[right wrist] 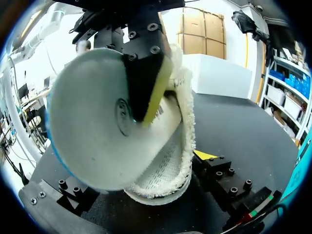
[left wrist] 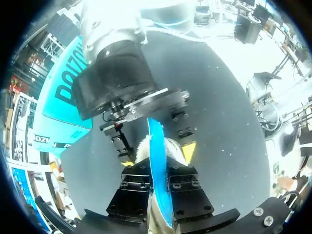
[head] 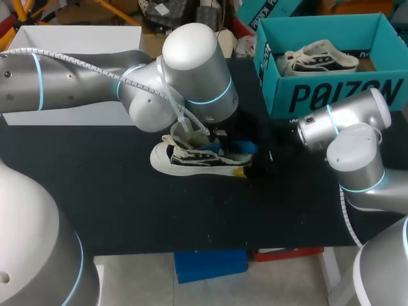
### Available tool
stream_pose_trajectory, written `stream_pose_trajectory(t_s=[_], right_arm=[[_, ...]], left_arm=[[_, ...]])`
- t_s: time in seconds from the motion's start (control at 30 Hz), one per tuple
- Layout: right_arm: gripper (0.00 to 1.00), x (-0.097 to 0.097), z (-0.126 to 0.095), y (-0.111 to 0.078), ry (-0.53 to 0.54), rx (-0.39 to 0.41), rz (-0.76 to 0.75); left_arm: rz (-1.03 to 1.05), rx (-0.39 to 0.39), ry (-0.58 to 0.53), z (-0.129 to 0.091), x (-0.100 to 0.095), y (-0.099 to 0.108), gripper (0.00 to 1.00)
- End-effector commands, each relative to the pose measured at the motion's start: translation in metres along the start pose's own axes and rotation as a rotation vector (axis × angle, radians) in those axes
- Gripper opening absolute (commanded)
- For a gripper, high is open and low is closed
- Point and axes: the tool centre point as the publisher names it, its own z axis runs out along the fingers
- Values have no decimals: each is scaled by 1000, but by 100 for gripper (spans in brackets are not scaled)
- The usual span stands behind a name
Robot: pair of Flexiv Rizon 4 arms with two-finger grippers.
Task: Take the shoe out of the shoebox, open the shoe tongue, remove and reinsert the insole, then place the shoe into the shoebox
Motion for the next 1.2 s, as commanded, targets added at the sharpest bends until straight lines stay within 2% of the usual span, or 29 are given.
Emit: stream_pose_trajectory(t_s=[0.03,0.2,0.4,0.53,0.67,0.7,1.2], right_arm=[[0,0,4,-3,0,2,2],[0,0,4,-3,0,2,2],[0,0,4,-3,0,2,2],[0,0,4,-3,0,2,2],[0,0,4,-3,0,2,2],[0,0,4,-3,0,2,2],[0,0,4,-3,0,2,2]], left_arm=[[15,61,-31,-39,21,9,0],[16,153,-50,-76,27,-9,0],[-57,316,-38,-130,35,-47,0],[-118,455,26,-164,45,-73,0],[-153,614,147,-188,48,-88,0],[-147,623,172,-193,49,-92,0],[-147,623,172,-193,49,-92,0]])
